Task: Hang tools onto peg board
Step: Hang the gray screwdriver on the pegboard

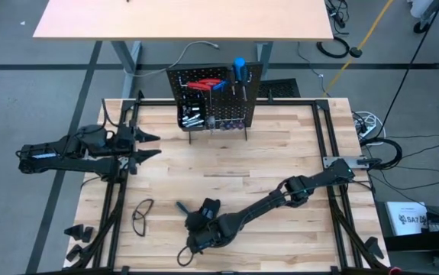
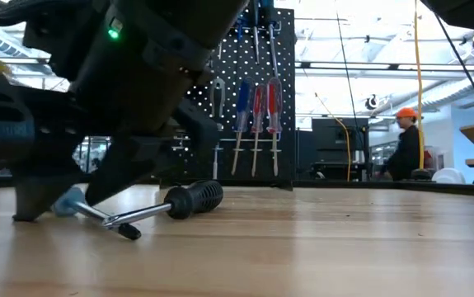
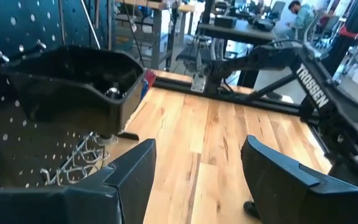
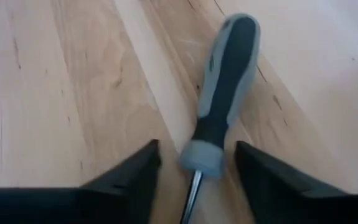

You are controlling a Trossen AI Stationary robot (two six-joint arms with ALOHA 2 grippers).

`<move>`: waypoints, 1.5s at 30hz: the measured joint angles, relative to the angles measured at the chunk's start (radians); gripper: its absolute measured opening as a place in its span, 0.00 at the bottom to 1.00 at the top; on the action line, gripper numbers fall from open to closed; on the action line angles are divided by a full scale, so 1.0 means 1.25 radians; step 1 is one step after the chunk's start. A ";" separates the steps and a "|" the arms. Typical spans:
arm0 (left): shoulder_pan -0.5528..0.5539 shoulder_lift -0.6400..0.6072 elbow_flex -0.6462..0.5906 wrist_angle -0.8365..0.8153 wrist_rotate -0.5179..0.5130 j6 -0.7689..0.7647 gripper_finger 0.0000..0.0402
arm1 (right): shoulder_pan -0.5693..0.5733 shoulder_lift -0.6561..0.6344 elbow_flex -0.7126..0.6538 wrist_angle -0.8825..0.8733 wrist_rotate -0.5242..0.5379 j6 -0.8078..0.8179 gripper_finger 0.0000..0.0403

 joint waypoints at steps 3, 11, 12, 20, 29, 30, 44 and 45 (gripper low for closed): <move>0.000 0.000 0.000 0.023 -0.006 0.000 0.59 | -0.012 0.002 -0.002 0.038 -0.007 -0.030 0.26; 0.000 0.000 0.000 0.058 -0.061 0.005 0.59 | -0.054 -0.018 -0.006 0.140 -0.033 -0.120 0.18; 0.000 0.000 0.000 0.059 -0.061 0.006 0.59 | -0.060 -0.031 -0.006 0.143 -0.038 -0.128 0.18; 0.000 -0.012 0.000 0.058 -0.061 0.019 0.59 | -0.102 -0.207 -0.004 0.109 -0.150 -0.289 0.18; 0.000 -0.108 0.000 0.058 -0.060 0.044 0.59 | -0.129 -0.456 -0.005 -0.199 -0.032 -0.372 0.18; 0.000 -0.118 0.000 0.057 -0.060 0.044 0.59 | -0.126 -0.480 -0.014 -0.216 -0.012 -0.373 0.18; 0.000 -0.100 -0.269 0.503 0.052 -0.019 0.59 | -0.182 -1.051 -0.860 0.276 -0.163 -0.202 0.18; 0.000 -0.079 -0.299 0.558 0.052 -0.028 0.59 | -0.195 -1.076 -0.945 0.404 -0.220 -0.201 0.18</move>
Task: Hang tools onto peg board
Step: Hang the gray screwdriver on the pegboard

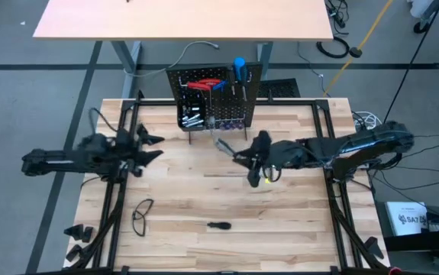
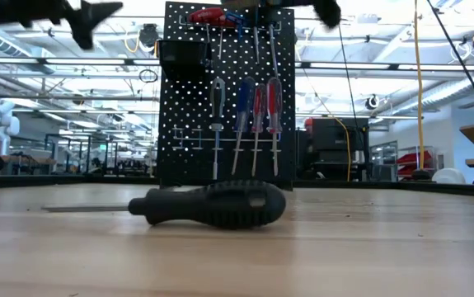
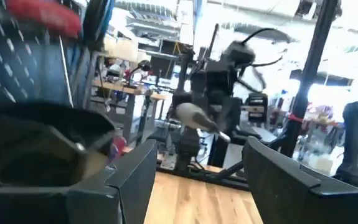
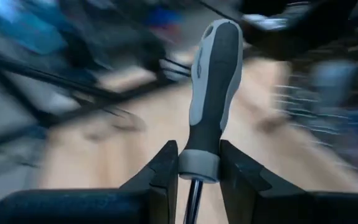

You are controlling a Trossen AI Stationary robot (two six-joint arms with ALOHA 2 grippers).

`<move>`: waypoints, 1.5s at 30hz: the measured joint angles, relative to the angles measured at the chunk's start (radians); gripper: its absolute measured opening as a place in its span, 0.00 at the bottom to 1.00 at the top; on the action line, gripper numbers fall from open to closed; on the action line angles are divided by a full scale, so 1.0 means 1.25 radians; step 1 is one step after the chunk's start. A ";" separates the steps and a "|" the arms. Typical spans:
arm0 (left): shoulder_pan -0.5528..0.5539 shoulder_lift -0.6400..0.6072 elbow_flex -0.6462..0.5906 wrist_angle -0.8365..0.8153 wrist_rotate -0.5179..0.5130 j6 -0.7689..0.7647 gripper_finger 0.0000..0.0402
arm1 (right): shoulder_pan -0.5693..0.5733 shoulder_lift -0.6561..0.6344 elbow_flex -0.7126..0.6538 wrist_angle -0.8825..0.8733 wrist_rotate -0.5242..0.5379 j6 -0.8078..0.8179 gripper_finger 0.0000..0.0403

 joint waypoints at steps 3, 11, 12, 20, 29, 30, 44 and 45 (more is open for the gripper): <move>-0.001 0.075 -0.079 0.183 0.015 -0.029 0.59 | -0.029 -0.012 -0.211 0.435 -0.189 -0.029 0.18; -0.036 0.326 -0.102 0.494 0.020 -0.006 0.59 | -0.091 0.181 -0.373 1.164 -0.452 -0.101 0.18; -0.045 0.366 -0.088 0.518 0.020 0.003 0.59 | -0.101 0.205 -0.357 1.184 -0.479 -0.103 0.18; -0.130 0.654 0.101 0.605 0.021 0.123 0.59 | -0.147 0.306 -0.242 1.180 -0.564 -0.113 0.18; -0.161 0.762 0.232 0.613 -0.071 0.224 0.59 | -0.145 0.301 -0.240 1.144 -0.557 -0.175 0.18; -0.161 0.769 0.243 0.614 -0.061 0.224 0.59 | -0.145 0.301 -0.240 1.136 -0.541 -0.181 0.18; -0.159 0.824 0.305 0.595 -0.023 0.224 0.59 | -0.144 0.301 -0.240 1.131 -0.485 -0.224 0.18; -0.159 0.824 0.307 0.595 -0.023 0.224 0.59 | -0.144 0.301 -0.240 1.130 -0.485 -0.225 0.18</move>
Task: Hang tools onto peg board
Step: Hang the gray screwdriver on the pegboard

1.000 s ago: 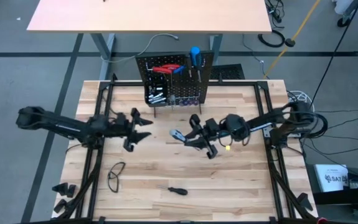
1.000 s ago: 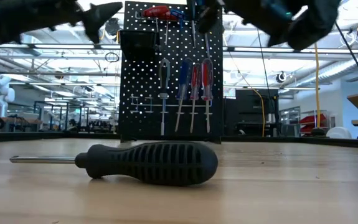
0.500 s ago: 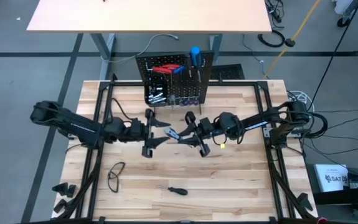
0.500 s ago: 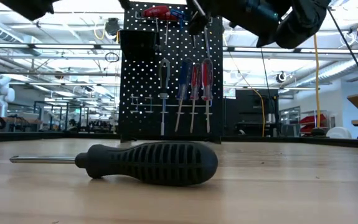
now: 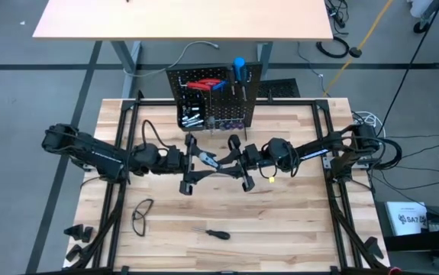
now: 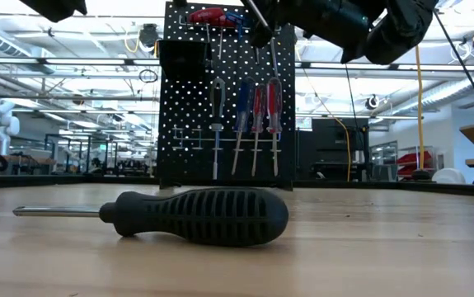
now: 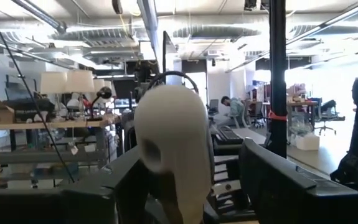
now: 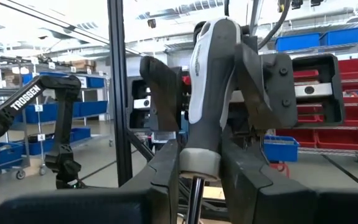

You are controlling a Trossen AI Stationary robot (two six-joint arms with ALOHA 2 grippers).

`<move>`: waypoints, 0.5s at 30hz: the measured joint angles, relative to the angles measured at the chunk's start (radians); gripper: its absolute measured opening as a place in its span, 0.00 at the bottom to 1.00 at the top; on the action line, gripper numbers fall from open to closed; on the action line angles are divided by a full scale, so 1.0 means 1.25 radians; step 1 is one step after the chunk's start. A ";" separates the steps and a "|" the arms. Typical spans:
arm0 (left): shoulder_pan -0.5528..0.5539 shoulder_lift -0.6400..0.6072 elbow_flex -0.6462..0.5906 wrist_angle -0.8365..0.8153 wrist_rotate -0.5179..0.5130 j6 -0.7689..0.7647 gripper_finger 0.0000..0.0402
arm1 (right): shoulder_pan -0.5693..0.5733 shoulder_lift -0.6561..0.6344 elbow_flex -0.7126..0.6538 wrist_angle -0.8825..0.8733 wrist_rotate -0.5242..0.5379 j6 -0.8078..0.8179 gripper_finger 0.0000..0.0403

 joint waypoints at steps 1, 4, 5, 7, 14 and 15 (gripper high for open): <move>0.000 0.000 0.003 -0.001 0.000 0.000 0.58 | 0.000 0.000 0.000 -0.003 0.000 0.000 0.18; 0.001 0.000 0.009 -0.014 -0.002 0.000 0.54 | 0.000 0.000 0.000 -0.005 0.001 0.000 0.18; 0.001 0.000 0.011 -0.018 -0.003 0.001 0.52 | 0.000 0.000 0.000 -0.005 0.000 0.000 0.18; 0.001 0.000 0.011 -0.019 -0.005 0.001 0.44 | 0.000 0.000 0.000 -0.004 -0.001 0.000 0.18; 0.004 -0.002 0.012 -0.027 -0.008 0.000 0.30 | 0.000 0.000 0.000 0.013 -0.001 -0.010 0.18; 0.004 -0.002 0.012 -0.027 -0.008 0.000 0.30 | 0.000 0.001 0.000 0.012 -0.002 -0.012 0.18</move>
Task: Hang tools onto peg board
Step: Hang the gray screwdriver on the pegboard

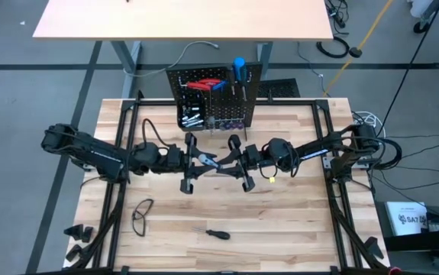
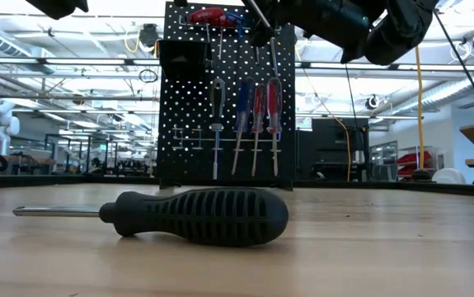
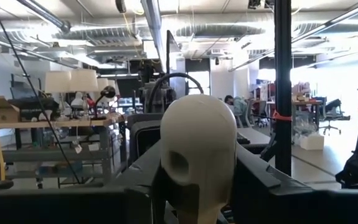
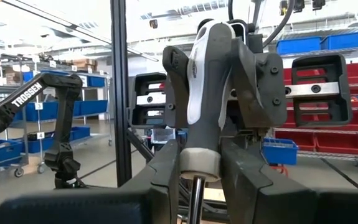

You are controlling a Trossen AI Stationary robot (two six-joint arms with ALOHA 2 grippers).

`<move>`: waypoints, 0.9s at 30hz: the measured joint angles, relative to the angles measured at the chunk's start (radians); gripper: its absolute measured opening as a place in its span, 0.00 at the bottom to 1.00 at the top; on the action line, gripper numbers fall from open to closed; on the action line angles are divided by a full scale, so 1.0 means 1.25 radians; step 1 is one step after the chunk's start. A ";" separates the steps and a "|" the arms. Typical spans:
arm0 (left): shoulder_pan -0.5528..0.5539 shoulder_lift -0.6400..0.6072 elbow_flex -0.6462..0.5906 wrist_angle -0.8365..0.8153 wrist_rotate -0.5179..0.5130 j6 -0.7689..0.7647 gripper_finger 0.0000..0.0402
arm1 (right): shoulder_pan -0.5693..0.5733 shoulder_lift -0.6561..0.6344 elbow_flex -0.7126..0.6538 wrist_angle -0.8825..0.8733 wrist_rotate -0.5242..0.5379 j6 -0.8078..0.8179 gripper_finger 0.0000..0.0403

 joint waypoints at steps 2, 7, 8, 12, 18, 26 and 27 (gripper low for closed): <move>0.000 -0.006 0.000 -0.009 0.000 0.000 0.30 | 0.000 0.000 0.000 -0.007 0.000 -0.002 0.18; 0.000 -0.048 0.004 -0.088 -0.001 0.000 0.30 | -0.001 -0.013 0.000 -0.042 0.011 0.009 0.40; -0.001 -0.063 0.011 -0.124 -0.002 -0.002 0.30 | -0.003 -0.024 0.000 -0.061 0.011 0.011 0.47; 0.000 -0.126 0.061 -0.350 -0.012 -0.006 0.30 | -0.002 -0.085 0.000 -0.179 0.008 -0.009 0.68; 0.002 -0.159 0.218 -0.779 -0.004 -0.073 0.30 | 0.008 -0.185 0.001 -0.330 0.004 -0.100 0.80; 0.011 -0.054 0.361 -1.056 0.026 -0.159 0.30 | 0.041 -0.202 0.159 -0.684 0.111 -0.165 0.75; 0.013 -0.040 0.367 -1.067 0.025 -0.160 0.30 | 0.045 -0.194 0.186 -0.733 0.141 -0.167 0.75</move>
